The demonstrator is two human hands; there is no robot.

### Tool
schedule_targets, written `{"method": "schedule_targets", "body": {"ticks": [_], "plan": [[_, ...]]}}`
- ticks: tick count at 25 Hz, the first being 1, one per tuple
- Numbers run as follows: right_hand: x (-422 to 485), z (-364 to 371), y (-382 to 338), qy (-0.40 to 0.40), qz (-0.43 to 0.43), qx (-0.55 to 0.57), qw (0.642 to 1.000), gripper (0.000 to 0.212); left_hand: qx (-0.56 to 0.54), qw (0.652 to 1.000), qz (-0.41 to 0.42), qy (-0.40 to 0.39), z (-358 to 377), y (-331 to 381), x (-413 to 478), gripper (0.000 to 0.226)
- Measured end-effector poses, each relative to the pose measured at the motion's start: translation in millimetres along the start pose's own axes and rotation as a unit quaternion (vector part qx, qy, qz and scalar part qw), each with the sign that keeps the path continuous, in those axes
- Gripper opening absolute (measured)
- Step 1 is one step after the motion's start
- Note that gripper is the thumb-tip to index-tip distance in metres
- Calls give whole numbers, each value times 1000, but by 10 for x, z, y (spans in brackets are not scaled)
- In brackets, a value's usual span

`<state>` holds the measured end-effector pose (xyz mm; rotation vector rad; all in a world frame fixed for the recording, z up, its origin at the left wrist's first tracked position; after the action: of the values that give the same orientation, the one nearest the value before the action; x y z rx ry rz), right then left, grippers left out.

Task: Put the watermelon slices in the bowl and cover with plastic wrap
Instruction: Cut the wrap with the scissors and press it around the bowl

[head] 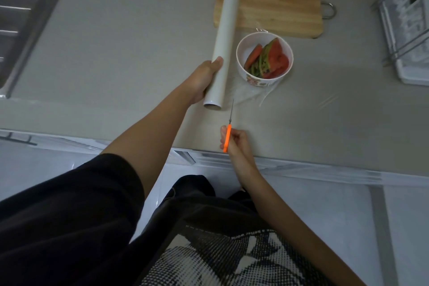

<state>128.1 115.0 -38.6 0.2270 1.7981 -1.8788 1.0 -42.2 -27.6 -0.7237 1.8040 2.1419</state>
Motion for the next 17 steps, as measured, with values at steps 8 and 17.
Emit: {"method": "schedule_targets", "body": {"ticks": [8, 17], "plan": [[-165, -59, 118, -42, -5, -28, 999, 42, -18, 1000, -6, -5, -1, 69, -55, 43], [-104, -22, 144, -34, 11, -79, 996, 61, -14, 1000, 0, -7, 34, 92, -159, 49]]}}
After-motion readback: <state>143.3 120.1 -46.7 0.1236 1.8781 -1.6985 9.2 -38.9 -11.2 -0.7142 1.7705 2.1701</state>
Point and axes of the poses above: each hand's wrist, its own x-axis towards the middle knuckle, its own z-axis out of the palm, y = z × x, the point moved 1 cm from there along x, towards the middle knuckle, and after that the axes turned 1 degree about -x, right-handed, at the moved point
